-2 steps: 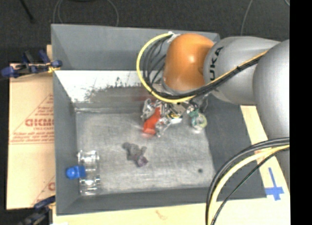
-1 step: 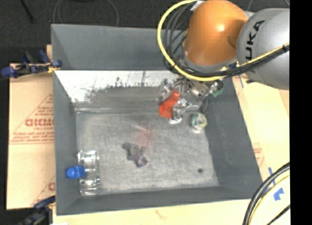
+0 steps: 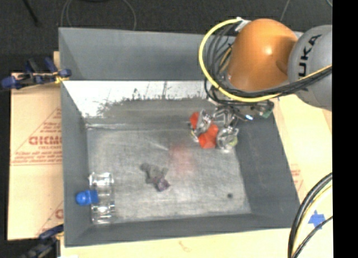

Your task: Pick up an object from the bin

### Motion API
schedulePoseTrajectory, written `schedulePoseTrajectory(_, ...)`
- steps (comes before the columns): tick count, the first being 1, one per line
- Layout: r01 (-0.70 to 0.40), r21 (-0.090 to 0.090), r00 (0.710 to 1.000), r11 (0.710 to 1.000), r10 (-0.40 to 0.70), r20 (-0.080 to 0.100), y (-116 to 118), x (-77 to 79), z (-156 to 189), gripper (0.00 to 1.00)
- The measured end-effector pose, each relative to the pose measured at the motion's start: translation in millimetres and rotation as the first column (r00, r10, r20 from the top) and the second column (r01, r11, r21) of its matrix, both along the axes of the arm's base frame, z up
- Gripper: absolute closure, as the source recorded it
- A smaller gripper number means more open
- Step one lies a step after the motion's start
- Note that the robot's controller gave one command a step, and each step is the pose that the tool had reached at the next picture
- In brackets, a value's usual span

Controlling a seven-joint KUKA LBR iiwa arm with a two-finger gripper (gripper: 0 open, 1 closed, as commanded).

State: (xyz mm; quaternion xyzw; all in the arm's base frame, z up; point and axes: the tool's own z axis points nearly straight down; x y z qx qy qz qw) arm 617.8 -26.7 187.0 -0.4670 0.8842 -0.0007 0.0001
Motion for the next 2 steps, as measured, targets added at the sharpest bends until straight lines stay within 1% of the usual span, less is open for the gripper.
schedulePoseTrajectory(1, 0.03, 0.001, 0.999, 1.0, -0.03, 0.012, 4, -4.8, 107, 1.0)
schedulePoseTrajectory(2, -0.178, 0.002, 0.984, 0.984, 0.178, 0.008, 49, -36.7, 148, 1.0)
